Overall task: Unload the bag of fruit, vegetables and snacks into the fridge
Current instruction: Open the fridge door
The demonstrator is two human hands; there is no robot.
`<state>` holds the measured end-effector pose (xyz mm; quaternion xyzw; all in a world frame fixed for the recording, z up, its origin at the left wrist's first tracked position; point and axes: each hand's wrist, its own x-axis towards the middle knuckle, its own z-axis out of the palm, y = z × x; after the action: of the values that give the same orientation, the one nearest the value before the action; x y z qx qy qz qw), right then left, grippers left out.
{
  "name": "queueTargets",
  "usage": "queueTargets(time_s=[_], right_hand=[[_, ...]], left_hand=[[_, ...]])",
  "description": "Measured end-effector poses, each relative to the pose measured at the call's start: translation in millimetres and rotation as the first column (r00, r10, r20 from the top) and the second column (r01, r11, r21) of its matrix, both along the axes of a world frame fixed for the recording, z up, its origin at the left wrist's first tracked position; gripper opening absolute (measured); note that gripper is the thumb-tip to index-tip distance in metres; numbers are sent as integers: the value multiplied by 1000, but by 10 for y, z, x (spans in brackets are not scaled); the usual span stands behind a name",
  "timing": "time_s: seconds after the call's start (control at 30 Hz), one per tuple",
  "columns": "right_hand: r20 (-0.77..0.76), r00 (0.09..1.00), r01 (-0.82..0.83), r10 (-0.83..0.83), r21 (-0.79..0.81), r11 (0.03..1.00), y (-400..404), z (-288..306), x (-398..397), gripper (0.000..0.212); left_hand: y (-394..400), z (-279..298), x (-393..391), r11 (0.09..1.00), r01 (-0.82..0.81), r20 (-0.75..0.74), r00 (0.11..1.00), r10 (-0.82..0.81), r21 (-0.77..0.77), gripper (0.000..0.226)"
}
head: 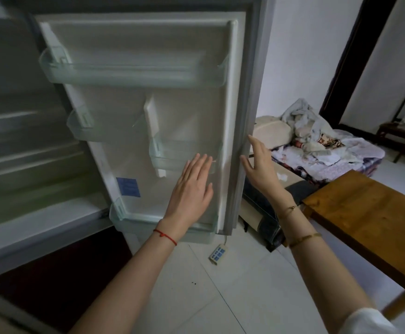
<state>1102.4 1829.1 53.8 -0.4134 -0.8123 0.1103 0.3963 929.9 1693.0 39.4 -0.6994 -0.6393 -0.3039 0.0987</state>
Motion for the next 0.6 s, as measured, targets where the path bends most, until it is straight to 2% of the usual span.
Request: queueTargets(time_s=[0.3, 0.6], right_hand=[[80, 986, -146, 148, -31, 989, -745, -170, 3, 61], [145, 920, -355, 364, -88, 931, -1653, -375, -359, 59]], left_hand=[[-825, -93, -299, 982, -187, 123, 974, 189, -25, 58], [-2100, -290, -485, 907, -403, 182, 889, 420, -124, 57]])
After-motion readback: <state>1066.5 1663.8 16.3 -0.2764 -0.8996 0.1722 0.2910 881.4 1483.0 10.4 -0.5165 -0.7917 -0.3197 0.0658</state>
